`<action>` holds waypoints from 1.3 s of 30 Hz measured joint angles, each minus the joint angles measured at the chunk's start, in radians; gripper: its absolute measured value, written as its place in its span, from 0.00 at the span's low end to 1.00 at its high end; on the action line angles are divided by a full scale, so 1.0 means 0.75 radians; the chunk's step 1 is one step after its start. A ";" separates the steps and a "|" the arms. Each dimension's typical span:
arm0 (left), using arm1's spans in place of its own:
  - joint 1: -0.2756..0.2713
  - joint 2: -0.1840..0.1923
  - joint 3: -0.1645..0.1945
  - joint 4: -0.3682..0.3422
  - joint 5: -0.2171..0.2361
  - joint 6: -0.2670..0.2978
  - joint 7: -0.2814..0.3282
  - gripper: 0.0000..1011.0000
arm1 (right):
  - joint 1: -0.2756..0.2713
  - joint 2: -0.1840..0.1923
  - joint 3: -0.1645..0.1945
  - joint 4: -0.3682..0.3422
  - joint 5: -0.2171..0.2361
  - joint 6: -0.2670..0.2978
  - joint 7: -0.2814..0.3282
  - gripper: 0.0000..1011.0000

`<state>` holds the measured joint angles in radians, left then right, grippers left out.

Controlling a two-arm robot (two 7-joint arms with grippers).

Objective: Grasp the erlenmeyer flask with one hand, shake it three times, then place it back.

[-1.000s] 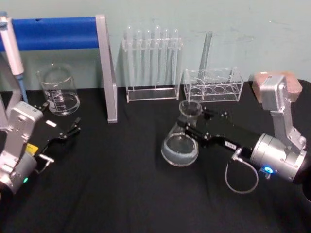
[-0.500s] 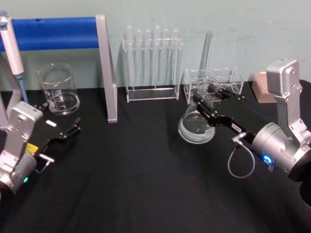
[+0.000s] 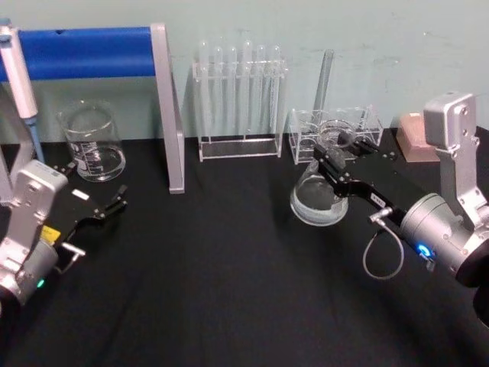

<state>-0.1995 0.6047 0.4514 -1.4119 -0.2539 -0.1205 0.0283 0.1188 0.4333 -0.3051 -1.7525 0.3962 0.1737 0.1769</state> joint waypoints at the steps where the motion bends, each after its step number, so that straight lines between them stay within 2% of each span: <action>1: 0.000 0.000 0.000 0.000 0.000 0.000 0.000 0.99 | 0.001 -0.001 -0.001 0.000 -0.002 0.000 0.006 0.44; 4: 0.000 0.000 0.000 0.000 0.000 0.000 0.000 0.99 | 0.008 -0.004 -0.013 0.002 -0.007 -0.004 0.041 0.44; 7: 0.000 0.000 0.000 0.000 0.000 0.000 0.000 0.99 | 0.020 -0.007 -0.046 0.003 -0.017 -0.014 0.104 0.44; 15: 0.000 0.000 0.000 0.000 0.000 0.000 0.000 0.99 | 0.058 -0.015 -0.171 -0.003 -0.037 -0.029 0.282 0.44; 19: 0.000 0.000 0.000 0.000 0.000 0.000 0.000 0.99 | 0.074 -0.015 -0.220 -0.004 -0.039 -0.034 0.338 0.44; 24: 0.000 0.000 0.000 0.000 0.000 0.000 0.000 0.99 | 0.088 -0.014 -0.255 -0.004 -0.038 -0.040 0.368 0.44; 30: 0.000 0.000 0.000 0.000 0.000 0.000 0.000 0.99 | 0.086 -0.012 -0.242 -0.001 -0.030 -0.045 0.342 0.44; 33: 0.000 0.000 0.000 0.000 0.000 0.000 0.000 0.99 | 0.071 -0.010 -0.203 0.001 -0.027 -0.046 0.293 0.44; 34: 0.000 0.000 0.000 0.000 0.000 0.000 0.000 0.99 | 0.071 -0.010 -0.203 0.001 -0.027 -0.046 0.293 0.44; 39: 0.000 0.000 0.000 0.000 0.000 0.000 0.000 0.99 | 0.036 -0.006 -0.120 -0.003 -0.030 -0.033 0.197 0.44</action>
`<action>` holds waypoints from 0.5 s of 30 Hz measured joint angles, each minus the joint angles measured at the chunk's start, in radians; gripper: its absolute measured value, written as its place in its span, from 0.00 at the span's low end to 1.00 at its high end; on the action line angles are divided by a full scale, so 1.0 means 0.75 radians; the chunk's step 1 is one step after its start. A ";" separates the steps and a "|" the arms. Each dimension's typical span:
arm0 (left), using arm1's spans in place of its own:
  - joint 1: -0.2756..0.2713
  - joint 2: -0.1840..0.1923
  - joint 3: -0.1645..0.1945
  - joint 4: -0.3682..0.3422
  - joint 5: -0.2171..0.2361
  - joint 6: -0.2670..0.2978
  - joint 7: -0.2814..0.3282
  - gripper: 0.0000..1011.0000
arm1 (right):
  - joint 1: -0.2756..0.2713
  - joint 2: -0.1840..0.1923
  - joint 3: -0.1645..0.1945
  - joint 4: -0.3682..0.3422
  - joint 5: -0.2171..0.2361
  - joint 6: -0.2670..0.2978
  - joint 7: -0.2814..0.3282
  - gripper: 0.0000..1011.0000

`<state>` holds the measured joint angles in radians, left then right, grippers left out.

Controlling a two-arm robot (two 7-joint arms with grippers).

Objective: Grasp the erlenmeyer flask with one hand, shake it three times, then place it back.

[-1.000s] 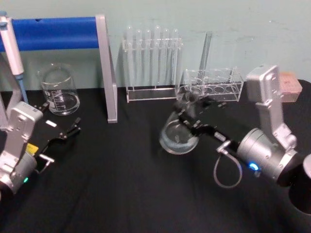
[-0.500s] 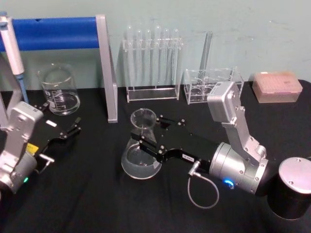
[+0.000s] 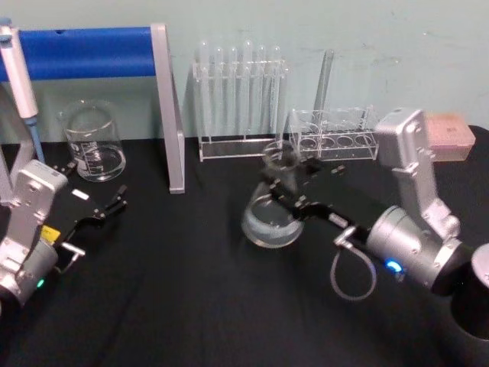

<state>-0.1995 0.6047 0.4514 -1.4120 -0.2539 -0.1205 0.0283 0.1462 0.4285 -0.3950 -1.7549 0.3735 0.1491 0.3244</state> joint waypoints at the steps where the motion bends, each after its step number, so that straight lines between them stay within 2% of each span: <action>1: 0.000 0.000 0.000 0.000 0.000 0.000 0.000 0.99 | -0.011 0.000 0.028 -0.002 -0.003 0.005 -0.027 0.44; 3: 0.000 0.000 0.000 0.000 0.000 0.000 0.000 0.99 | -0.026 0.000 0.062 -0.006 -0.008 0.011 -0.061 0.44; 4: 0.000 0.000 0.000 0.000 0.000 0.000 0.000 0.99 | -0.040 0.000 0.095 -0.008 -0.014 0.018 -0.094 0.44; 7: 0.000 0.000 0.000 0.000 0.000 0.000 0.000 0.99 | -0.060 -0.002 0.142 -0.011 -0.019 0.029 -0.136 0.44; 8: 0.000 0.000 0.000 0.000 0.000 0.000 0.000 0.99 | -0.075 -0.005 0.174 -0.012 -0.021 0.038 -0.166 0.44; 15: 0.000 0.000 0.000 0.000 0.000 0.000 0.000 0.99 | -0.121 -0.020 0.279 -0.016 -0.038 0.063 -0.249 0.44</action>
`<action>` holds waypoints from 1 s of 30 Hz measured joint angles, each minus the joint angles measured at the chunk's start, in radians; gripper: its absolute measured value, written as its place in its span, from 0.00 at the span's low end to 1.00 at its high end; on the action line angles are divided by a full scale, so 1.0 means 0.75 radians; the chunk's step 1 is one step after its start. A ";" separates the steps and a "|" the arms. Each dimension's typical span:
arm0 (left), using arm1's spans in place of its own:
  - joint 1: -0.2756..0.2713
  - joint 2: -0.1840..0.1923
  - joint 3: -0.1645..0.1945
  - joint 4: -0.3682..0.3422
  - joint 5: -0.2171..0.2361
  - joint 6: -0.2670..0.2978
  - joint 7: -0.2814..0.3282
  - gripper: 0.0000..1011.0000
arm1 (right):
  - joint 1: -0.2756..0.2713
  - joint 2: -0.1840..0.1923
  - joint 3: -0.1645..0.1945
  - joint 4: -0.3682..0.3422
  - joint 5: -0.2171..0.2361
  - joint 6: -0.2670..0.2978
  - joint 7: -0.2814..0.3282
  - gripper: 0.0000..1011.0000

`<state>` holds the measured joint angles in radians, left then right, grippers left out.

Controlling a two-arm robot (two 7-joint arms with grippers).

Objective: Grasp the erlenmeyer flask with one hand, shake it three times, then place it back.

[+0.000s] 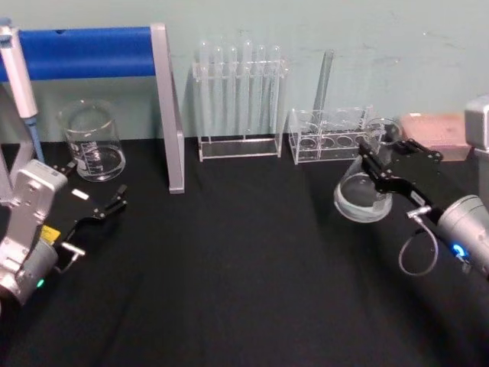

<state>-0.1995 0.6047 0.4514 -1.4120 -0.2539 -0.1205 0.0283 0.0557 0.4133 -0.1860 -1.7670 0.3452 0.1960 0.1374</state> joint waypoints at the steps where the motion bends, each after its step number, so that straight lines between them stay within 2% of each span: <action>1: 0.000 0.000 0.000 0.000 0.000 0.000 0.000 0.99 | -0.003 -0.002 0.006 0.000 -0.002 0.002 -0.003 0.44; 6: 0.000 0.000 0.000 0.000 0.000 0.000 0.000 0.99 | -0.008 -0.016 0.025 -0.003 -0.019 0.008 -0.004 0.44; 11: 0.000 0.000 0.000 0.000 0.000 0.000 0.000 0.99 | 0.007 -0.029 0.000 0.000 -0.032 0.006 0.044 0.44; 14: 0.000 0.000 0.000 0.000 0.000 0.000 0.000 0.99 | 0.023 -0.039 -0.040 0.005 -0.043 0.000 0.102 0.44; 16: 0.000 0.000 0.000 0.000 0.000 0.000 0.000 0.99 | 0.026 -0.041 -0.050 0.006 -0.045 -0.001 0.116 0.44; 20: 0.000 0.000 0.000 0.000 0.000 0.000 0.000 0.99 | 0.048 -0.047 -0.119 0.005 -0.054 -0.006 0.193 0.44; 21: 0.000 0.000 0.000 0.000 0.000 0.000 0.000 0.99 | 0.056 -0.047 -0.148 0.003 -0.055 -0.008 0.221 0.44; 22: 0.000 0.000 0.000 0.000 0.000 0.000 0.000 0.99 | 0.056 -0.047 -0.148 0.003 -0.055 -0.008 0.221 0.44; 25: 0.000 0.000 0.000 0.000 0.000 0.000 0.000 0.99 | 0.074 -0.048 -0.211 0.000 -0.056 -0.011 0.278 0.44; 30: 0.000 0.000 0.000 0.000 0.000 0.000 0.000 0.99 | 0.091 -0.049 -0.266 -0.002 -0.051 -0.012 0.314 0.44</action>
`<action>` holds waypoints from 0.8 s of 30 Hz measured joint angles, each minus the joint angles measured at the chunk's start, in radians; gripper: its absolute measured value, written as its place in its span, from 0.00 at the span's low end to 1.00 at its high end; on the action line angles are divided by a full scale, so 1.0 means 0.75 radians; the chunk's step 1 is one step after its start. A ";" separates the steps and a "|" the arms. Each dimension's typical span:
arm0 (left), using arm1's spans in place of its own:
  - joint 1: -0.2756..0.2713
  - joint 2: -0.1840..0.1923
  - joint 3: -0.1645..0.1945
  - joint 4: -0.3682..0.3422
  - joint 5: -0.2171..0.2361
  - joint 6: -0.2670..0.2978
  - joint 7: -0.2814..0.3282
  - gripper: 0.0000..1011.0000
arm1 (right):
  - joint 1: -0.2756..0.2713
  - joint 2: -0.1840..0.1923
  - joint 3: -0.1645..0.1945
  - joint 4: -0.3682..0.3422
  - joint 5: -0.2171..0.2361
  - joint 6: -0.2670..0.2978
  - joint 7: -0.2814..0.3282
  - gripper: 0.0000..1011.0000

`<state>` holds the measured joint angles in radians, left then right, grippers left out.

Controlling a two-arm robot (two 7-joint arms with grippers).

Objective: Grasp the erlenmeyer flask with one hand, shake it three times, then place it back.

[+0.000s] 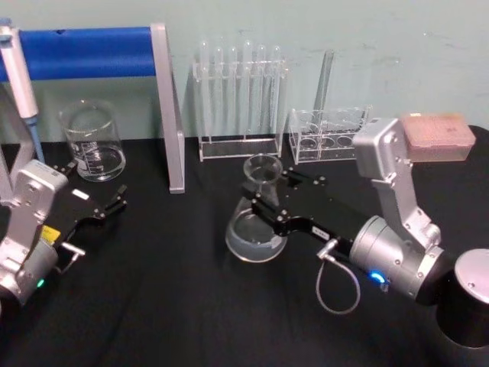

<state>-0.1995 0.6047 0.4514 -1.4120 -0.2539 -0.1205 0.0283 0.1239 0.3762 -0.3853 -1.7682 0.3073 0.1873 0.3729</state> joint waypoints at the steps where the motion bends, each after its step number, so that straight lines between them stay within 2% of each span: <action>1: 0.000 0.000 0.000 0.000 0.000 0.000 0.000 0.99 | 0.005 0.000 -0.014 0.000 0.003 0.000 0.006 0.44; 6: 0.000 0.000 0.000 0.000 0.000 0.000 0.000 0.99 | 0.011 0.000 -0.036 -0.002 0.013 0.000 0.008 0.44; 11: 0.000 0.000 0.000 0.000 0.000 0.000 0.000 0.99 | 0.005 0.001 -0.028 -0.007 0.018 -0.001 -0.022 0.44; 14: 0.000 0.000 0.000 0.000 0.000 0.000 0.000 0.99 | -0.011 0.003 -0.001 -0.014 0.019 -0.003 -0.059 0.44; 24: 0.000 0.000 0.000 0.000 0.000 0.000 0.000 0.99 | -0.109 -0.006 0.166 -0.057 0.004 -0.012 -0.225 0.44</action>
<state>-0.1996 0.6047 0.4514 -1.4120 -0.2539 -0.1205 0.0283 0.0424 0.3714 -0.2609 -1.8107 0.3107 0.1781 0.2043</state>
